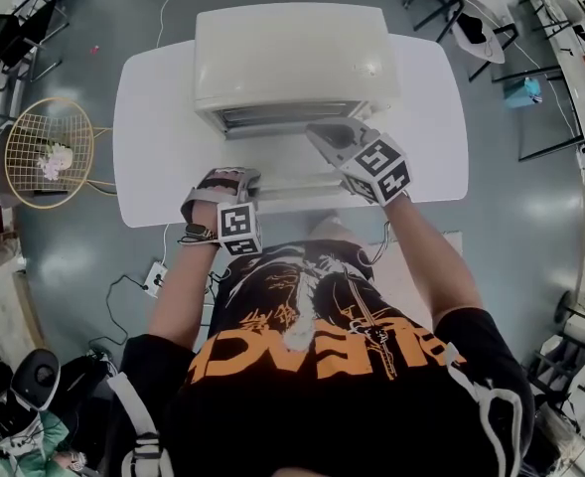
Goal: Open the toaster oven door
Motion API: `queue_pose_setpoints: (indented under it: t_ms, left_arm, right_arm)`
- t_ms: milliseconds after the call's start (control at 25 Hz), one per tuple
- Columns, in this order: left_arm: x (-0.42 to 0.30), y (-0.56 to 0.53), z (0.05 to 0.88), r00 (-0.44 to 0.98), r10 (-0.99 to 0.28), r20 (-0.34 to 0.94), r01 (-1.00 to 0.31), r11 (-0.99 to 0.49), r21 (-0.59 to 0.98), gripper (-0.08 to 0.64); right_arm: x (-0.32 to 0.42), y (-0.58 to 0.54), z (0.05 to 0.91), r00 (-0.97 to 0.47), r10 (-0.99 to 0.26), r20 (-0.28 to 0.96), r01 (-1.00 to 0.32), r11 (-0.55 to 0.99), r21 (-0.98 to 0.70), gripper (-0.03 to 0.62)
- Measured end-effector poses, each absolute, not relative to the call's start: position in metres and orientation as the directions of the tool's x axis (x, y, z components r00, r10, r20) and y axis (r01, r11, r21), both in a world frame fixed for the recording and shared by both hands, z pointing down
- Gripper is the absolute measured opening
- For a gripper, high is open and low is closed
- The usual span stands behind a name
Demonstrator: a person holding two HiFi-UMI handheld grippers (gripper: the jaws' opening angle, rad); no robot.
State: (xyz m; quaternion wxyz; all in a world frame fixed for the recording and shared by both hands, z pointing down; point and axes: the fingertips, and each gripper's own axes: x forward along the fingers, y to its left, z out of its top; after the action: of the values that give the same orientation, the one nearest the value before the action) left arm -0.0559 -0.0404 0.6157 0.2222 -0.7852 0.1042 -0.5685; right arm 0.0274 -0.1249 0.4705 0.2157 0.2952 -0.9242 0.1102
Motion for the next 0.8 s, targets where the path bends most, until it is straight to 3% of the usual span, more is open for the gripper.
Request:
queue_pose_setpoints:
  t_ms: [160, 400, 800]
  left_arm:
    - [-0.058, -0.029, 0.632, 0.329, -0.422, 0.844, 0.086, -0.877, -0.472, 0.078]
    - [-0.064, 0.011, 0.666, 0.319, -0.125, 0.940, 0.096, -0.982, -0.164, 0.149]
    - [-0.062, 0.028, 0.701, 0.311, 0.069, 0.948, 0.057, -0.997, 0.054, 0.163]
  right_arm:
    - [0.022, -0.128, 0.457, -0.746, -0.511, 0.427, -0.586, 0.809, -0.055, 0.012]
    - [0.023, -0.124, 0.477, -0.750, -0.498, 0.435, -0.587, 0.804, -0.091, 0.012]
    - [0.035, -0.122, 0.474, -0.740, -0.521, 0.427, -0.601, 0.796, -0.072, 0.012]
